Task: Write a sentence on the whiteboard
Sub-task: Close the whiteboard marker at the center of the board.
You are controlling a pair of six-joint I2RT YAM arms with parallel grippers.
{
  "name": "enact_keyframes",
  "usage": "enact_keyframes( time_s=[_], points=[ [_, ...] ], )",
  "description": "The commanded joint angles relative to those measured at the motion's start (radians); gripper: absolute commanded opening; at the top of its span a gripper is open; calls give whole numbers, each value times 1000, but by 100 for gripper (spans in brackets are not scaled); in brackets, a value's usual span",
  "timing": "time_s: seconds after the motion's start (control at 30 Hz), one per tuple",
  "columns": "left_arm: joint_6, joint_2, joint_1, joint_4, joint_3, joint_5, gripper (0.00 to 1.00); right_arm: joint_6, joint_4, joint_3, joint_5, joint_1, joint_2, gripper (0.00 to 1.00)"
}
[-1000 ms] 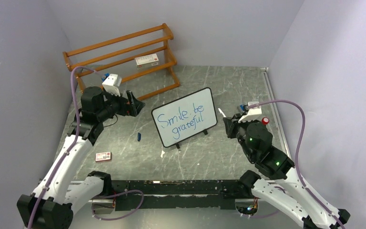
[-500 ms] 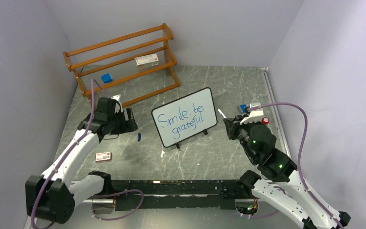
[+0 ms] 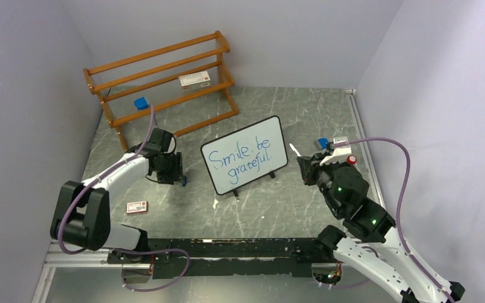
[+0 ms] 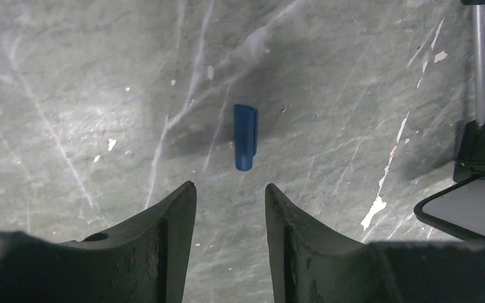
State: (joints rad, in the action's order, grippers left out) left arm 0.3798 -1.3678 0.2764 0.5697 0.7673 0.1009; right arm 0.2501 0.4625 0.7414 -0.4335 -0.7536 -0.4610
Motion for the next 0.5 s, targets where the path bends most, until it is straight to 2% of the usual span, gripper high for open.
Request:
enact_keyframes(
  time_s=[0.0, 0.47],
  points=[
    [-17, -64, 36, -49, 63, -12, 47, -9, -5, 4, -2, 7, -2, 0],
    [-45, -242, 79, -62, 131, -59, 30, -11, -4, 6, -12, 5, -17, 0]
  ],
)
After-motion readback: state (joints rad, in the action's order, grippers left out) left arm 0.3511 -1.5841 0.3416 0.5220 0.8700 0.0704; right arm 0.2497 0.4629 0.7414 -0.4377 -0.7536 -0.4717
